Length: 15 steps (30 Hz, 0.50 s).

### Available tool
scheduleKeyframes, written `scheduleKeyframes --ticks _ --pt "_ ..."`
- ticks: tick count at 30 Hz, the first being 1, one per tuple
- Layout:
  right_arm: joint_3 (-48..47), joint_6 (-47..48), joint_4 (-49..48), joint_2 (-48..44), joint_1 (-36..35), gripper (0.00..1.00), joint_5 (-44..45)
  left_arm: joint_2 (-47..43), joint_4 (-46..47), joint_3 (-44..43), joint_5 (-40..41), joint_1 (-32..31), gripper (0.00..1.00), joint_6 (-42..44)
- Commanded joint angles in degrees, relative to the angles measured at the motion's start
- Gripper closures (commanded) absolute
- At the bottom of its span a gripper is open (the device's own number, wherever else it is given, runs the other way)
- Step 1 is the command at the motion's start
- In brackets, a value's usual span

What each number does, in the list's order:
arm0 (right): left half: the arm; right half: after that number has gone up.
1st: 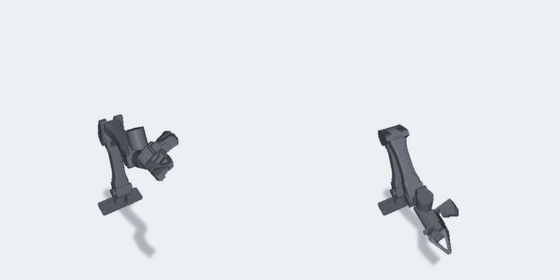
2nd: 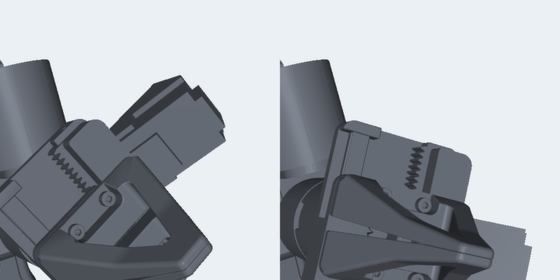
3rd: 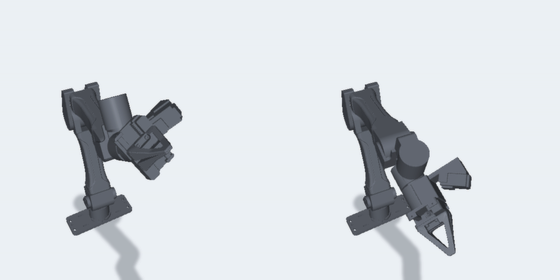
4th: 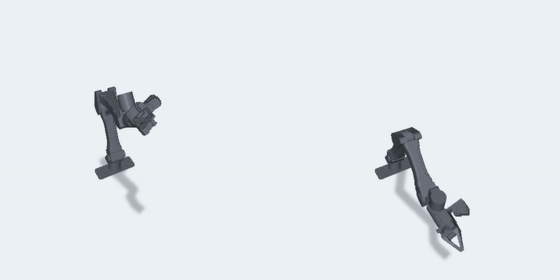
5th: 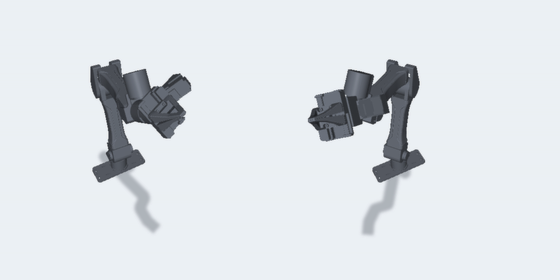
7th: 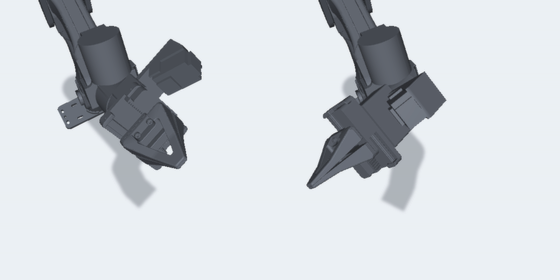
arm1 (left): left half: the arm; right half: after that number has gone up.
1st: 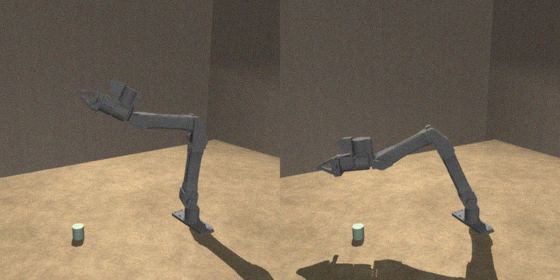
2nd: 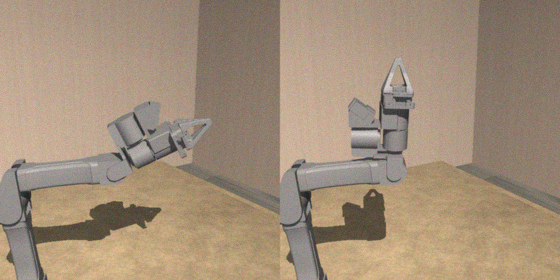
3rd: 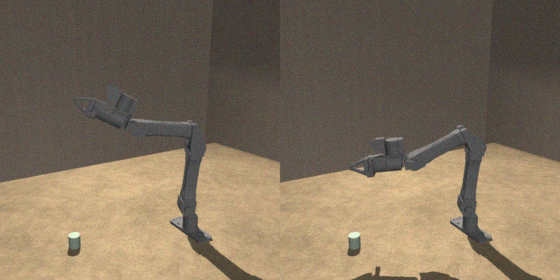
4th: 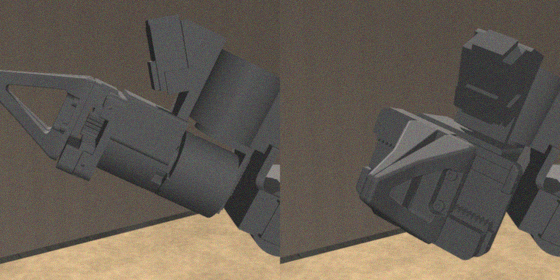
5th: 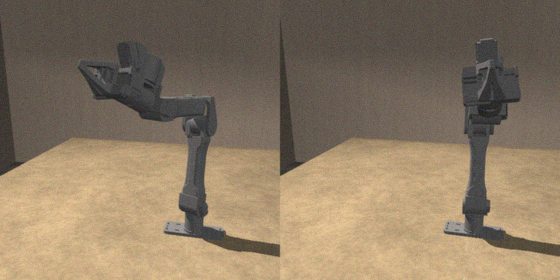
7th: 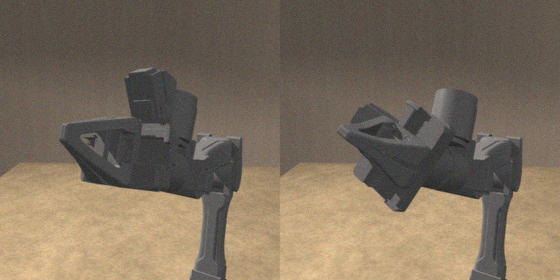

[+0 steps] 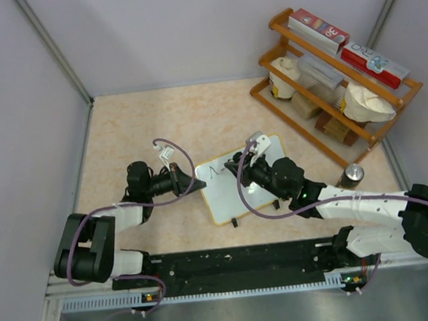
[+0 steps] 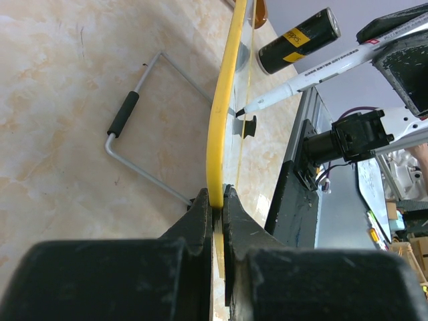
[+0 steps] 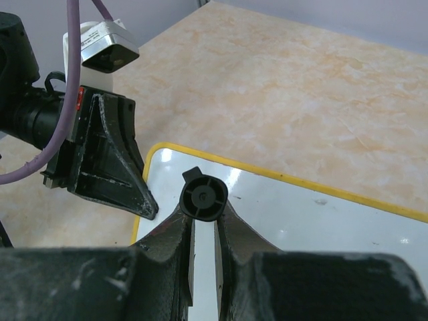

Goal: Write a sentence on the whiteboard

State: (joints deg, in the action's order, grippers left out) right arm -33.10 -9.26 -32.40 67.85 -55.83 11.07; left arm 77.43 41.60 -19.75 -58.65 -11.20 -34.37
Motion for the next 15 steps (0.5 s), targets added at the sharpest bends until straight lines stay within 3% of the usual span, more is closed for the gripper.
scheduleKeyframes --ticks 1,15 --pt "1.11 -0.15 2.34 -0.62 -0.50 1.00 0.97 0.35 1.37 0.41 -3.31 -0.49 1.00 2.82" --pt "1.99 -0.23 2.43 -1.50 -0.50 1.00 0.88 0.44 1.02 0.24 -3.22 -0.49 1.00 2.91"
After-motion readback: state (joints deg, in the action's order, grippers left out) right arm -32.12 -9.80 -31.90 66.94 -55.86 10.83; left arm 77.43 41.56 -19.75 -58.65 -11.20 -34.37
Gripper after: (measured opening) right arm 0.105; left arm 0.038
